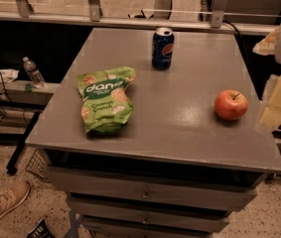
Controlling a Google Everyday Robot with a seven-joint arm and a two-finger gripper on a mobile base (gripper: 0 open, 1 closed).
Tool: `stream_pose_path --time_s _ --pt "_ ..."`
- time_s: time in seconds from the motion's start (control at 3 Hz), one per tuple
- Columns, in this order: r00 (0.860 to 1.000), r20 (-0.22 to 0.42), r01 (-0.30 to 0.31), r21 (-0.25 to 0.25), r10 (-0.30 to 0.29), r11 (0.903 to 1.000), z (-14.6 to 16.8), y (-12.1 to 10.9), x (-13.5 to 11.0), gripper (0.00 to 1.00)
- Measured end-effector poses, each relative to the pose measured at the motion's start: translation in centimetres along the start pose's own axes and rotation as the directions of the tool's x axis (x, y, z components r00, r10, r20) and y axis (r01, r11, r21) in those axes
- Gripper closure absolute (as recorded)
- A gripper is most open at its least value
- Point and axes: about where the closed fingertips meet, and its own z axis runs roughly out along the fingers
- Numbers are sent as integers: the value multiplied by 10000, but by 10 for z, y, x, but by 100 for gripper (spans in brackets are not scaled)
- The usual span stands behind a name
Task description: Move apple near pepsi can
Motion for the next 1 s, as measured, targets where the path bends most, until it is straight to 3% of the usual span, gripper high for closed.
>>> stream_pose_path --time_s 0.33,0.67,1.0 --pt "10000 0 0 0 0 10000 0 0 0 0" --pt "9910 781 -1067 -244 1083 9940 11 -3 6 0" --pt "9096 2378 -3214 -1165 3406 9398 59 -11 30 0"
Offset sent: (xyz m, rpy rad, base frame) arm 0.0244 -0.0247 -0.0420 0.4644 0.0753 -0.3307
